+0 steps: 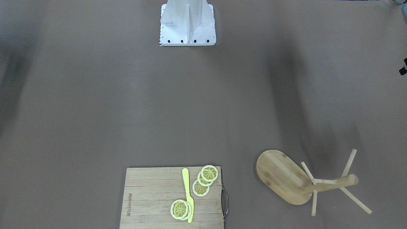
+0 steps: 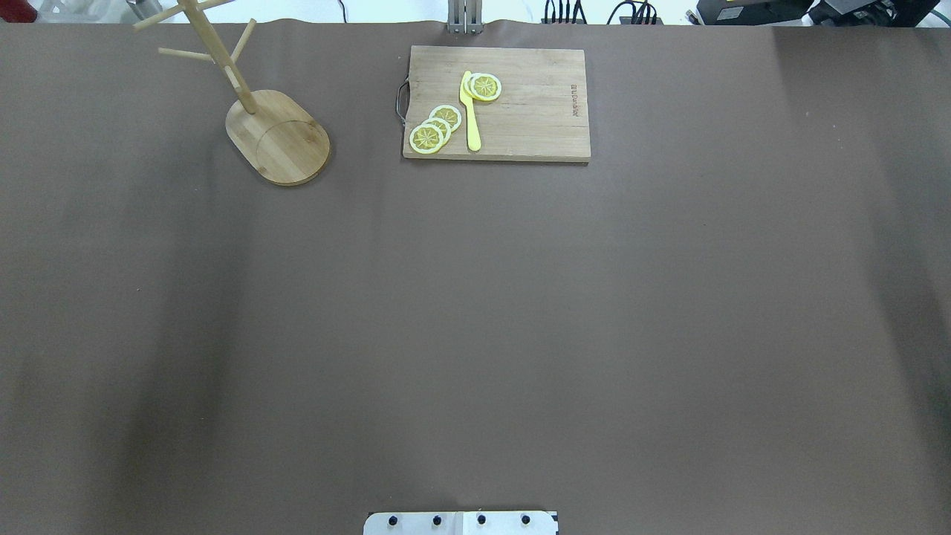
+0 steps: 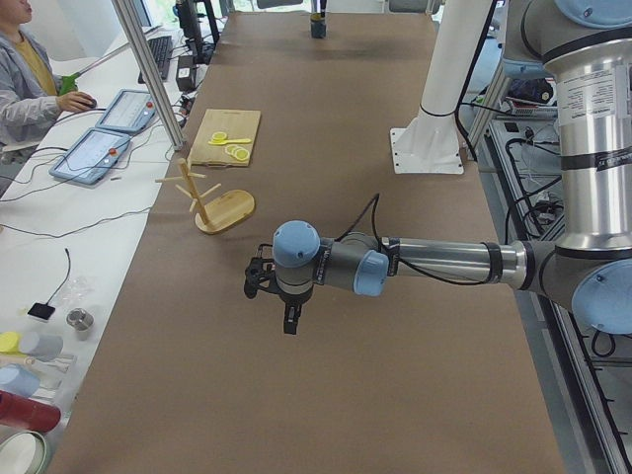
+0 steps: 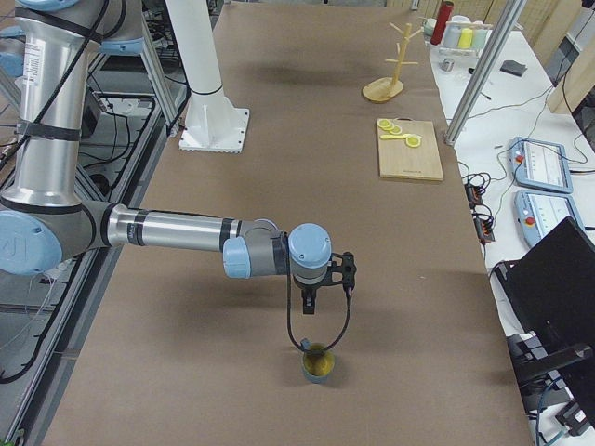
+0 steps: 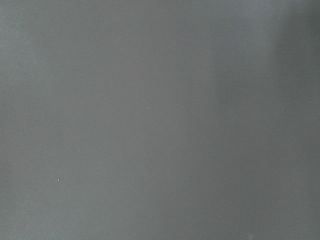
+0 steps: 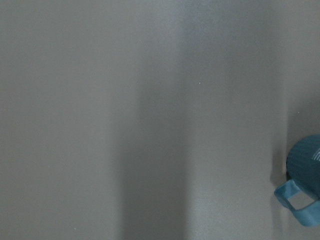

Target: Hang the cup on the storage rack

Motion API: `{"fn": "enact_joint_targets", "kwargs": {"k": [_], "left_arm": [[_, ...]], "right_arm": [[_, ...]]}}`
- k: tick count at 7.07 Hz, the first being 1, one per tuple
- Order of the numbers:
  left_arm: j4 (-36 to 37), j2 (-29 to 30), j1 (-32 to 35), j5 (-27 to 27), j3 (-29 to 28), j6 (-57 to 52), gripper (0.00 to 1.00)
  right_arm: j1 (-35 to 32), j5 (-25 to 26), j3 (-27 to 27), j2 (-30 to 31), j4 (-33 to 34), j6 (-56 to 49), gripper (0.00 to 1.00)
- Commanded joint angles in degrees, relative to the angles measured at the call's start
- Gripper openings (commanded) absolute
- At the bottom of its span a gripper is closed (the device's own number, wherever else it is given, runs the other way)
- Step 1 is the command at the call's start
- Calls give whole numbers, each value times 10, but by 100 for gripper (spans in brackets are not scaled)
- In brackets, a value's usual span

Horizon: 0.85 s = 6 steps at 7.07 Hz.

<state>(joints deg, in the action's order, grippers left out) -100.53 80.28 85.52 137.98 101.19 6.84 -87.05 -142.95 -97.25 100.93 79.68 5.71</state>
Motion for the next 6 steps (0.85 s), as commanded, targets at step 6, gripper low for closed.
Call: {"fn": "enact_joint_targets", "kwargs": {"k": [6], "left_arm": [[1,0,-1,-1,-14,0,98]], "right_arm": [[-12,67,139,-74,-1,-4,100]]}}
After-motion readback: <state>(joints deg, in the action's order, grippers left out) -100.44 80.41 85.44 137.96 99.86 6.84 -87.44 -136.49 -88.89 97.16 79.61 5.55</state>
